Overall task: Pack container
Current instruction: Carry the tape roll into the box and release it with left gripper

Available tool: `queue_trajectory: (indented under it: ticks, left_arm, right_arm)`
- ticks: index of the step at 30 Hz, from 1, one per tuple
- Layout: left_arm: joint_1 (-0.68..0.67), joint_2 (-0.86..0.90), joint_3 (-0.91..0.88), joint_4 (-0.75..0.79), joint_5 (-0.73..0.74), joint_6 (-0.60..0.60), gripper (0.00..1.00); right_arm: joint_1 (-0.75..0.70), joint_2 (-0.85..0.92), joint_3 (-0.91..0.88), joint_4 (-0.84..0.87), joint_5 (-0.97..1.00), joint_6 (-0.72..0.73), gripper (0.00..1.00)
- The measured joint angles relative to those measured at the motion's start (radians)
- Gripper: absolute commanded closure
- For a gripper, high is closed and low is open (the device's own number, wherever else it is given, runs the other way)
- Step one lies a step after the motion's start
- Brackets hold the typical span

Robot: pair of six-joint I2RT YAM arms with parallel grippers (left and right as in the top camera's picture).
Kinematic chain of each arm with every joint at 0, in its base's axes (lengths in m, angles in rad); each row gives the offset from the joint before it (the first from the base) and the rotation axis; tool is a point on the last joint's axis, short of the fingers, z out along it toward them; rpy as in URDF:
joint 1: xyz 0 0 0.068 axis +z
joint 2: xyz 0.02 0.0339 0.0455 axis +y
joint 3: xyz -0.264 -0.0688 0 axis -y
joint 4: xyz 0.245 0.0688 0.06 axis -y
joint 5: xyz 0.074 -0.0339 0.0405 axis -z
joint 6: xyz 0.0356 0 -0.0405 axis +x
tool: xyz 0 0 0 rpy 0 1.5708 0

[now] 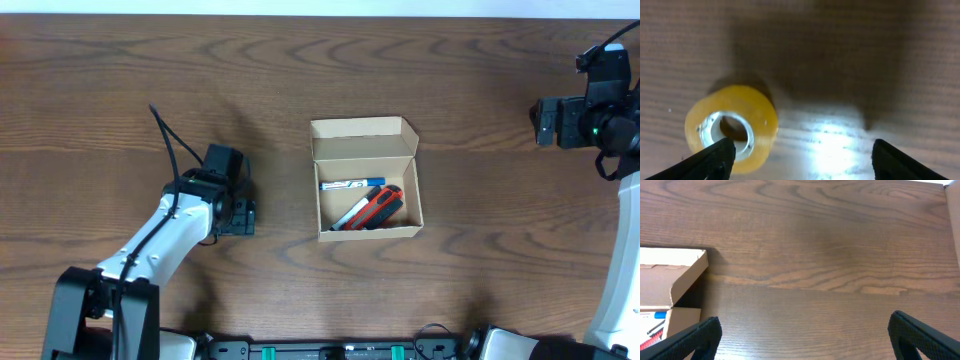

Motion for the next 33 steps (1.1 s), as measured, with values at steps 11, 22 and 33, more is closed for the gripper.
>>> queue_trajectory:
  ticks: [11,22,33]
  left_arm:
    - [0.000,0.004,0.000,0.035,0.000,0.000,0.13]
    - [0.002,0.077,0.011,0.044,0.023,-0.008,0.31]
    - [0.003,0.089,0.027,0.039,0.071,-0.019,0.94]
  right_arm:
    - [0.000,0.000,0.000,0.000,0.000,0.000,0.01]
    - [0.000,0.000,0.000,0.000,0.000,0.000,0.01]
    - [0.000,0.000,0.000,0.000,0.000,0.000,0.01]
